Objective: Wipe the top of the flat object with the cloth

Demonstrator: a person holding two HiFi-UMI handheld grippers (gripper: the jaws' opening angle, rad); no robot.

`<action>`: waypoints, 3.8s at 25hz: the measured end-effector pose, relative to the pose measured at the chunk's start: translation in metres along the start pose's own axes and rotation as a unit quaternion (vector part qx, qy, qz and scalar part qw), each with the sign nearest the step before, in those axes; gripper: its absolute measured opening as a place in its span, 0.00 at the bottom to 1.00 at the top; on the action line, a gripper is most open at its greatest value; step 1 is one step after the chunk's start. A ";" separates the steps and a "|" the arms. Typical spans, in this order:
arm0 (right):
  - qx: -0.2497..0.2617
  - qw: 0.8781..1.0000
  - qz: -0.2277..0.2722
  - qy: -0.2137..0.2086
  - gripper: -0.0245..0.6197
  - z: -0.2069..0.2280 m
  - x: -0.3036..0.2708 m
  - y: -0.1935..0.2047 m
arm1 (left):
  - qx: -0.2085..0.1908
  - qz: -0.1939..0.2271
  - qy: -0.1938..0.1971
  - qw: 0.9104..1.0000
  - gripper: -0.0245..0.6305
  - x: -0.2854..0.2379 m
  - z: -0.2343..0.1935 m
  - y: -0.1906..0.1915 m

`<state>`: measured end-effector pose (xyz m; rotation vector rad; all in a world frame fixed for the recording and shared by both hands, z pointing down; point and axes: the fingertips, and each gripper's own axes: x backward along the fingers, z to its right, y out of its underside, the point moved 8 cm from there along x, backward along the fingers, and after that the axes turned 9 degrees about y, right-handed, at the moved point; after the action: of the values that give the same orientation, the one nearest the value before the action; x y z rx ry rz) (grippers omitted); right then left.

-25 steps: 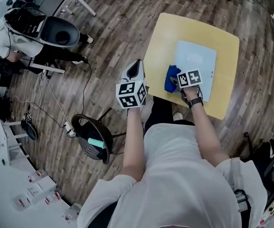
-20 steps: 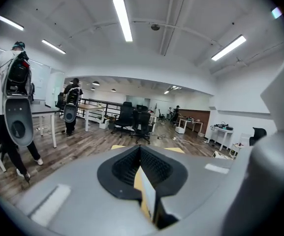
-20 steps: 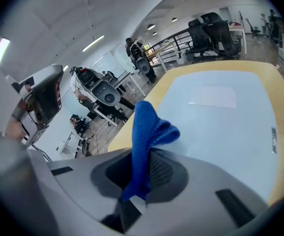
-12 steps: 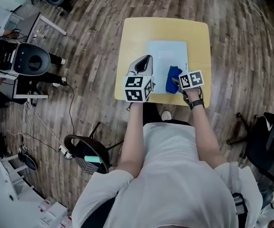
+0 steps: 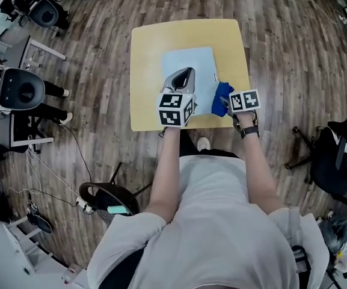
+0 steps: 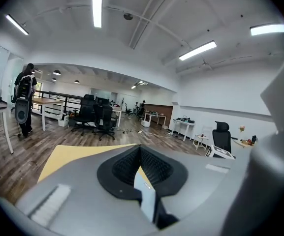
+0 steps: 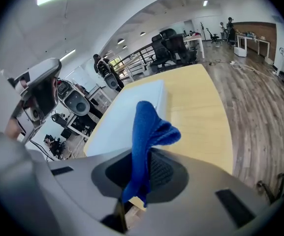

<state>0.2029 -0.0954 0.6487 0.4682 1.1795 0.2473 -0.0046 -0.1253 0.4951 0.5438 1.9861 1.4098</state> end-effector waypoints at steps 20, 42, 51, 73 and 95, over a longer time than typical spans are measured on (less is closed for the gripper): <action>0.164 0.956 -0.074 -0.230 0.13 -0.215 -0.085 -0.005 | 0.036 0.026 -0.237 0.970 0.05 0.171 -0.065 0.025; 0.068 0.996 -0.016 -0.049 0.13 -0.034 -0.013 0.002 | 0.018 -0.012 -0.038 0.999 0.05 0.013 -0.020 0.009; -0.002 1.000 0.001 -0.003 0.13 0.032 0.016 0.028 | -0.001 -0.030 0.016 0.999 0.05 -0.030 0.020 0.012; 0.150 0.914 0.376 -0.017 0.13 -0.101 0.156 -0.171 | -0.080 0.081 -0.102 0.988 0.05 0.064 -0.016 -0.094; 0.192 0.857 0.477 0.032 0.13 -0.135 0.208 -0.179 | -0.156 0.118 -0.115 0.974 0.05 0.078 0.017 -0.133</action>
<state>0.1441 -0.1346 0.3510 1.4051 0.9744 0.8941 -0.0448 -0.1081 0.3465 0.7769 1.5196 1.6801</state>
